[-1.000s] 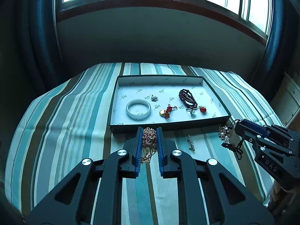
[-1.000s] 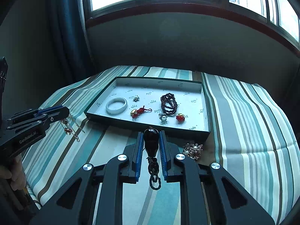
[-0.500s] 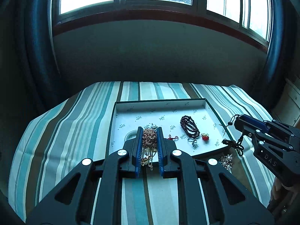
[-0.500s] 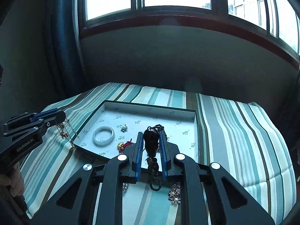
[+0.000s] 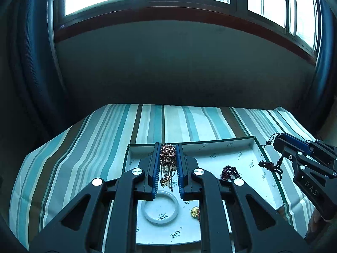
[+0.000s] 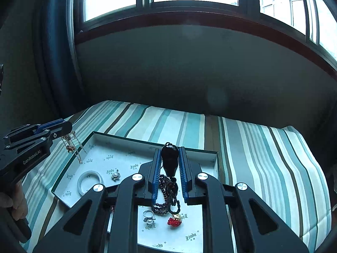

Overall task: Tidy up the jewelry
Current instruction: 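Carry the necklace and pendant cord into the tray and open both tools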

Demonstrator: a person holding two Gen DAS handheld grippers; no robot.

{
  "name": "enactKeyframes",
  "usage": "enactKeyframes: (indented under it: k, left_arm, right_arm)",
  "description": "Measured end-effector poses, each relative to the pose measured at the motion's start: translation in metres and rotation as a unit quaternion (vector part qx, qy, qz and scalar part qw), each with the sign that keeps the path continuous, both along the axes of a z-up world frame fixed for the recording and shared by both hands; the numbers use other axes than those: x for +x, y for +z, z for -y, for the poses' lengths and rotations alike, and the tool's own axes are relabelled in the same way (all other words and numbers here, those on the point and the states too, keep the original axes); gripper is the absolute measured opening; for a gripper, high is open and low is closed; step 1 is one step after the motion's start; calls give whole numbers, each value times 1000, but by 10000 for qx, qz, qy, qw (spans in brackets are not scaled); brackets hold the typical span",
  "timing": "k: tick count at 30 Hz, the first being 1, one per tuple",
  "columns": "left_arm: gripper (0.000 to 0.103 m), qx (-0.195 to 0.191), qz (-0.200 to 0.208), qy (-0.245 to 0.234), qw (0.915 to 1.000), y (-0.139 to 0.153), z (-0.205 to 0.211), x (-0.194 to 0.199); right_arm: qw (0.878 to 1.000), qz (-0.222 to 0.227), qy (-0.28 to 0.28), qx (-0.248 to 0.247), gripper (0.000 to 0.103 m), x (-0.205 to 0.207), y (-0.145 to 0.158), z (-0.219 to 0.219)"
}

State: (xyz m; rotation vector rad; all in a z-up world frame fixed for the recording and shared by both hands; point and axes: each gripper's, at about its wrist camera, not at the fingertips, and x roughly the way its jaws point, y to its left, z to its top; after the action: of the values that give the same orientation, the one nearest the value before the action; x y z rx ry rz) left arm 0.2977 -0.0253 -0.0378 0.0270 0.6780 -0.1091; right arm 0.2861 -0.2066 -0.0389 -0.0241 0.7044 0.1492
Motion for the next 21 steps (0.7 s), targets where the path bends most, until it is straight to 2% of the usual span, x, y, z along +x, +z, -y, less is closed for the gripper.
enactKeyframes:
  k: [10,17,21]
  left_arm:
    - [14,299,-916,120,9953,-73,4,68]
    - [14,488,-1315,51,9901,-101,5,82]
    - [15,529,-1411,70,9886,-108,4,85]
  right_arm:
    - [9940,-1091,-100,7,17,60,-75,16]
    - [9896,-1434,-105,-110,18,65,-101,17]
    - [9891,-1460,-163,-83,18,61,-103,20]
